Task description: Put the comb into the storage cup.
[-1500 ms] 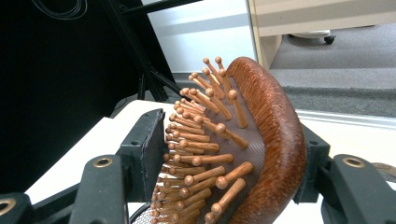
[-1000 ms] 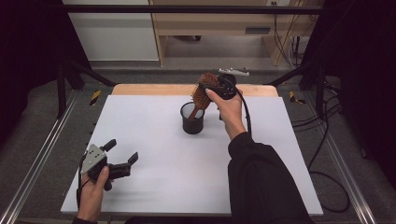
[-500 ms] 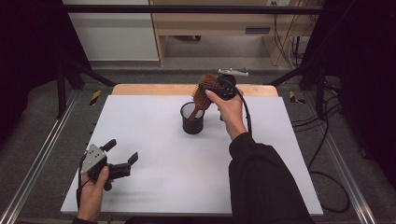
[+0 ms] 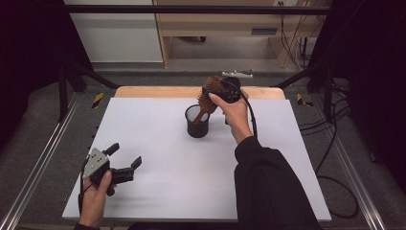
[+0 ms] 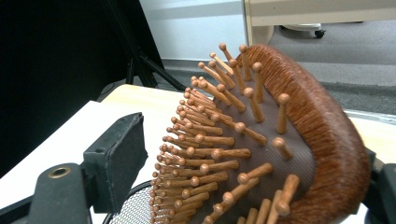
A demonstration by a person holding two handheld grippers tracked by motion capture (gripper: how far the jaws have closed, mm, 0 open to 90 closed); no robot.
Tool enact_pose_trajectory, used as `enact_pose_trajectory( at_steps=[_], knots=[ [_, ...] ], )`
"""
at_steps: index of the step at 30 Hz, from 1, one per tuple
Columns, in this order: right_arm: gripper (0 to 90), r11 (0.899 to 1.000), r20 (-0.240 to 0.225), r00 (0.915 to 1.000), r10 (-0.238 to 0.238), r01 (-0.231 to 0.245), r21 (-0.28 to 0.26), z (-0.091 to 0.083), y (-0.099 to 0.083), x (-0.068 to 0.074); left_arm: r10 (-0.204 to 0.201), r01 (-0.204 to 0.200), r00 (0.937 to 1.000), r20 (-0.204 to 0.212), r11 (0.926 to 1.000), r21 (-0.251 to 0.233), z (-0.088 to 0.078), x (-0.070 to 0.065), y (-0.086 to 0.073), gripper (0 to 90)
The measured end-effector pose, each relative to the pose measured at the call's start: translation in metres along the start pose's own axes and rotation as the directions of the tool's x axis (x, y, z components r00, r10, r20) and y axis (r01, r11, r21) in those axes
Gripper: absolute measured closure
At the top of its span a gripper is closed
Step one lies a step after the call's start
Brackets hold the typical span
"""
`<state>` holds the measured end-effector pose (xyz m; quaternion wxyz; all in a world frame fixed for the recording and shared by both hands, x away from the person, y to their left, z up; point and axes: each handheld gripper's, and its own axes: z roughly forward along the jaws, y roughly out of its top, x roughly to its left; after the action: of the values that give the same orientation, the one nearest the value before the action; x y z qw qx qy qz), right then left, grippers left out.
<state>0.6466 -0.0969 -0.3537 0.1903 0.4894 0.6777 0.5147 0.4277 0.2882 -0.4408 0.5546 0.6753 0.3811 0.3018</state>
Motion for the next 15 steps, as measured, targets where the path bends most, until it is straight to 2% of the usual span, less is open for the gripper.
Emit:
enact_pose_trajectory(
  at_steps=[7,15],
  knots=[
    [13.2,1.0,0.004,1.0,0.006,-0.006,0.007,0.0016,-0.0002,0.0021,-0.001,0.001,1.0,-0.001,1.0,0.0,-0.0001,0.0001,0.0,1.5],
    [11.6,1.0,0.001,1.0,0.003,-0.003,0.011,0.003,-0.0009,0.0039,-0.001,0.001,1.0,0.001,1.0,-0.001,-0.0001,0.0001,0.0,1.5]
  ],
)
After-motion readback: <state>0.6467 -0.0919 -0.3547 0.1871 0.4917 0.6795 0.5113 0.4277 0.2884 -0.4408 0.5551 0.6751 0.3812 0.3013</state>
